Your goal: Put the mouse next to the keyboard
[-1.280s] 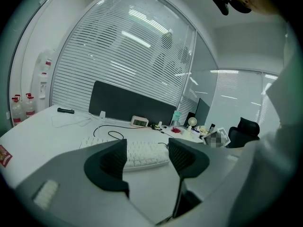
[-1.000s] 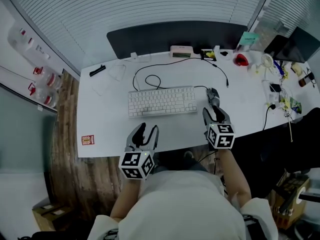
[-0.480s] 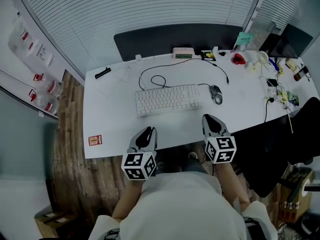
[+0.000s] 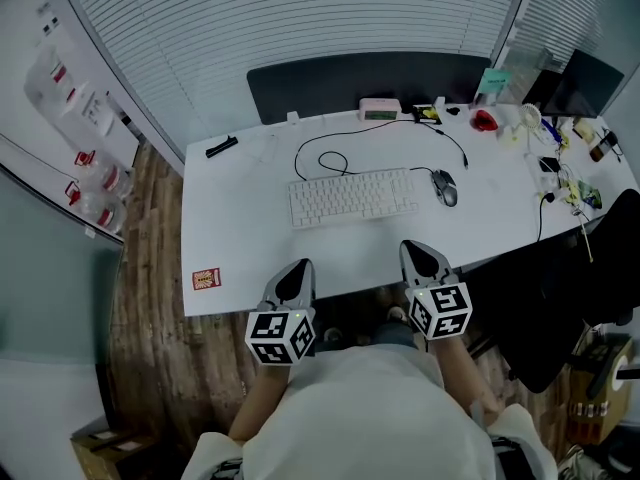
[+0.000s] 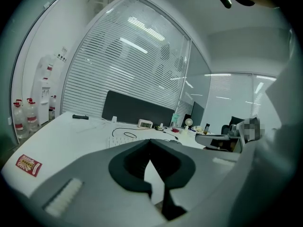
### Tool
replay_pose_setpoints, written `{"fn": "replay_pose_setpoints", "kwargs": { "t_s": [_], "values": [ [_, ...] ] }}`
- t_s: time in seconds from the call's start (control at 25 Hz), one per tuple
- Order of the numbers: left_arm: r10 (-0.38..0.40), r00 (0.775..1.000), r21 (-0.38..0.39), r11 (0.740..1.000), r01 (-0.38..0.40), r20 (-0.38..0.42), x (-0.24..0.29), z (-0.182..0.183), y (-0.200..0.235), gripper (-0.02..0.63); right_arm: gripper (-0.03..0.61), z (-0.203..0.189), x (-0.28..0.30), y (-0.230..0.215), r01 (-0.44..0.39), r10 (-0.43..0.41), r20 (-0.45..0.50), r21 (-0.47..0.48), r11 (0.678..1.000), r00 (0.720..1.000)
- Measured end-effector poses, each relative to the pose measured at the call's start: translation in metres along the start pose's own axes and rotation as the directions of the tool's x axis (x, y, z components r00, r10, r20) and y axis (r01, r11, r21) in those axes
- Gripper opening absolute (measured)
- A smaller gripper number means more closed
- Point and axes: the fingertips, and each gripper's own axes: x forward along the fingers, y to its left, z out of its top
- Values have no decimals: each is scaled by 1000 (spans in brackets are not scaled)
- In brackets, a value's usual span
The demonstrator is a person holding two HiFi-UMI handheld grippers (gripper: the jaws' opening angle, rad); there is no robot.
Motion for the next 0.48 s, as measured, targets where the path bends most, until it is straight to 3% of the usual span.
{"fn": "replay_pose_setpoints", "kwargs": {
  "t_s": [0.48],
  "values": [
    [7, 1000, 9, 1000, -7, -6, -14, -6, 16, 9, 2, 9, 3, 29, -27, 28, 54, -16, 999, 998]
  ]
}}
